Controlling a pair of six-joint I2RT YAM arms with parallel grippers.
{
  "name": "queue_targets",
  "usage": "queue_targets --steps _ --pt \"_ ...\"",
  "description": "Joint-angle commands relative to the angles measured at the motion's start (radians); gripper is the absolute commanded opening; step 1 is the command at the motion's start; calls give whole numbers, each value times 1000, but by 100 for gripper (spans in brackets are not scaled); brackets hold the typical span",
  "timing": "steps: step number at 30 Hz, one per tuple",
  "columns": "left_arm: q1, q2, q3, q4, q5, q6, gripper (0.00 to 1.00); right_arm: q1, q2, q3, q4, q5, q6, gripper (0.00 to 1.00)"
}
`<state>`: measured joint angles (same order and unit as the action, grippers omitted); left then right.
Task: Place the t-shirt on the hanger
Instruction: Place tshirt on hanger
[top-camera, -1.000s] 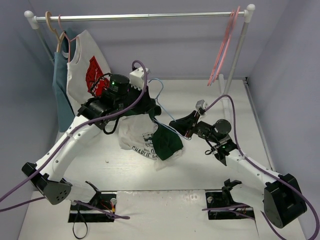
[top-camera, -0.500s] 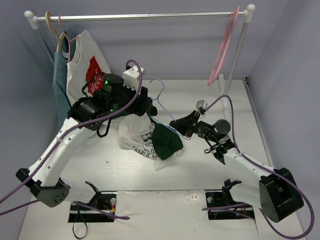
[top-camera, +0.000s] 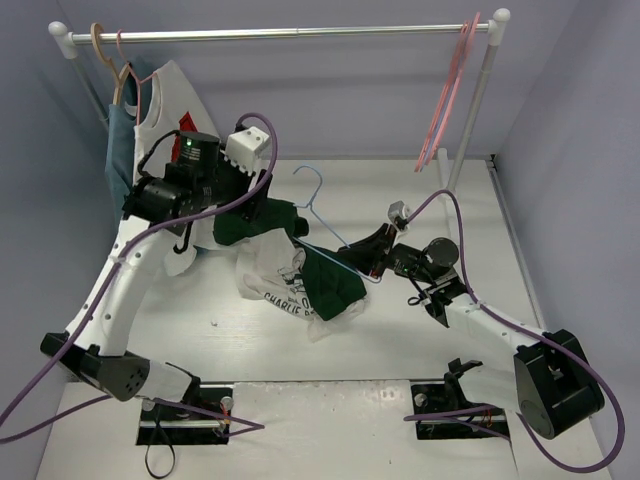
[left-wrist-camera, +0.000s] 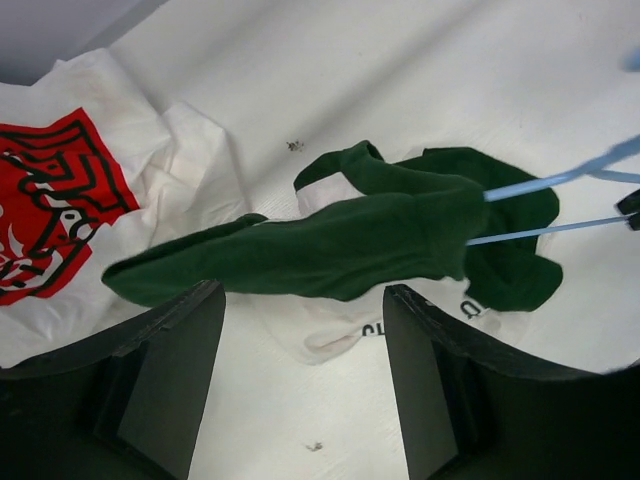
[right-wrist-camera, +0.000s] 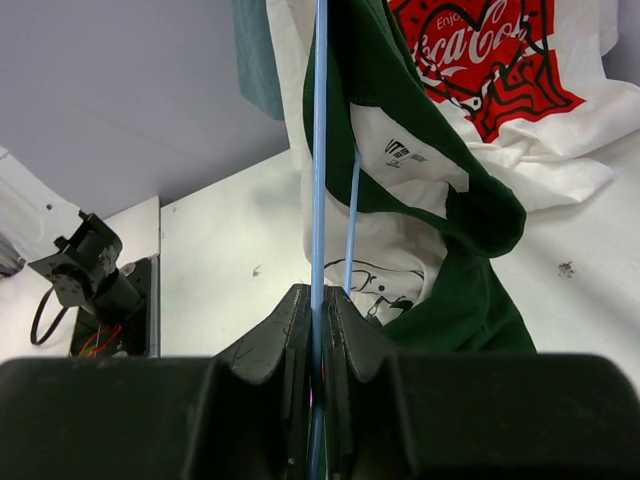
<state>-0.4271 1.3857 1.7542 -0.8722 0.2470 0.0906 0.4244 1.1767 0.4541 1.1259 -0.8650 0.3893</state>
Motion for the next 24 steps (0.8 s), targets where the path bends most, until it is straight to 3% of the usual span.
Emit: queue_targets --steps 1,12,19,22,23,24 --pt "76 13 67 3 216 147 64 -7 -17 57 121 -38 -15 0" --pt "182 91 100 -43 592 273 64 -7 -14 90 91 -89 -21 0" --pt "182 118 50 -90 666 308 64 -7 -12 110 68 -103 -27 0" --pt "182 105 2 -91 667 322 58 -7 -11 118 60 -104 -29 0" --pt "182 93 -11 -82 667 319 50 -9 -11 120 57 -104 -29 0" --pt "182 87 -24 -73 666 316 48 -7 -9 121 57 -104 -30 0"
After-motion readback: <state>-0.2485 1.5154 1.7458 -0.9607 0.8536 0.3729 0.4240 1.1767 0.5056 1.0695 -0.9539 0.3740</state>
